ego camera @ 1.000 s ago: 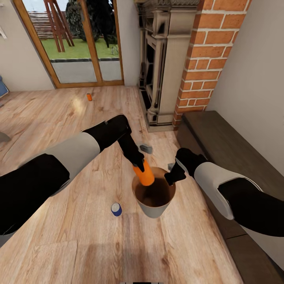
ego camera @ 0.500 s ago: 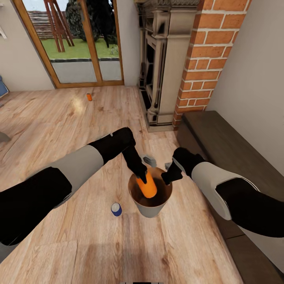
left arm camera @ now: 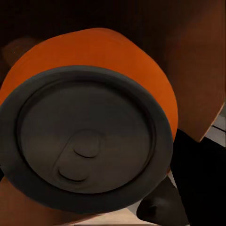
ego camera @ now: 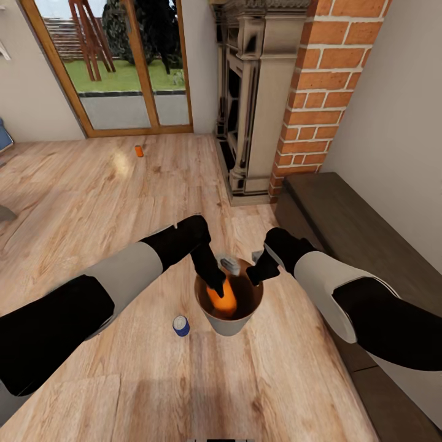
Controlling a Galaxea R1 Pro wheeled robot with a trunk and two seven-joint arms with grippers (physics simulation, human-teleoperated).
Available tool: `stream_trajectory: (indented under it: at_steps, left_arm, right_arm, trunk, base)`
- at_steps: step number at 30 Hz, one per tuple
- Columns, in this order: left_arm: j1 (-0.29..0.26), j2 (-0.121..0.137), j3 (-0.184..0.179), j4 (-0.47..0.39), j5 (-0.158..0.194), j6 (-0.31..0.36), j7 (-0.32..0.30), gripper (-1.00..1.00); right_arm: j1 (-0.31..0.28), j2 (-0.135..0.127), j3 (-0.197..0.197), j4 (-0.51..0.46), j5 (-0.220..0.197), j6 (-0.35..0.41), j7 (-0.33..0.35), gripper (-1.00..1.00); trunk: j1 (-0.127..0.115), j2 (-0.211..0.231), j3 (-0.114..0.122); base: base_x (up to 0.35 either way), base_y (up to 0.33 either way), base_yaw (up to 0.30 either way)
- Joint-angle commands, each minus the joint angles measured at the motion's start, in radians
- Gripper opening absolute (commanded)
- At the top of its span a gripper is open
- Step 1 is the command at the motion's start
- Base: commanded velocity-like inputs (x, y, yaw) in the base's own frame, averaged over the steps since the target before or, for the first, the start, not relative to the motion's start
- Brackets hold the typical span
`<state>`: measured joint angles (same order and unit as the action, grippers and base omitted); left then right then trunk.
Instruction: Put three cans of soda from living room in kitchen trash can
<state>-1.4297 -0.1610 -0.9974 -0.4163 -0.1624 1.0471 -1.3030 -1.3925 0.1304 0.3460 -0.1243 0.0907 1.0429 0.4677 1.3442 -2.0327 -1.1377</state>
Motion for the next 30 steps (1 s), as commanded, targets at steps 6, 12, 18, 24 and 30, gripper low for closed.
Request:
stream_trajectory:
  at_steps: [6,12,18,24,30]
  left_arm:
    - [0.039,0.0,0.0,-0.009,0.004,0.0,0.051,-1.0]
    - [0.045,0.0,0.0,-0.017,0.004,0.0,0.058,-1.0]
    - [0.046,0.0,0.0,-0.018,0.003,0.0,0.059,-1.0]
    - [0.046,0.0,0.0,-0.018,0.0,0.0,0.067,-1.0]
    - [0.057,0.001,0.0,-0.018,0.0,0.0,0.089,-1.0]
  right_arm:
    - [0.0,0.005,-0.012,-0.003,-0.021,0.004,0.006,-1.0]
    - [0.0,0.007,-0.012,-0.003,-0.022,0.004,0.007,-1.0]
    - [0.0,0.007,-0.012,-0.003,-0.022,0.004,0.007,-1.0]
    - [0.0,0.007,-0.012,-0.003,-0.022,0.004,0.007,-1.0]
    - [0.0,0.007,-0.012,-0.004,-0.022,0.004,0.008,-1.0]
  trunk:
    - [0.0,0.0,0.0]
    - [0.0,0.0,0.0]
    - [0.0,0.0,0.0]
    - [0.0,0.0,0.0]
    - [0.0,0.0,0.0]
  base:
    - [0.0,0.0,0.0]
    - [0.0,0.0,0.0]
    - [0.0,0.0,0.0]
    - [0.0,0.0,0.0]
    - [0.0,0.0,0.0]
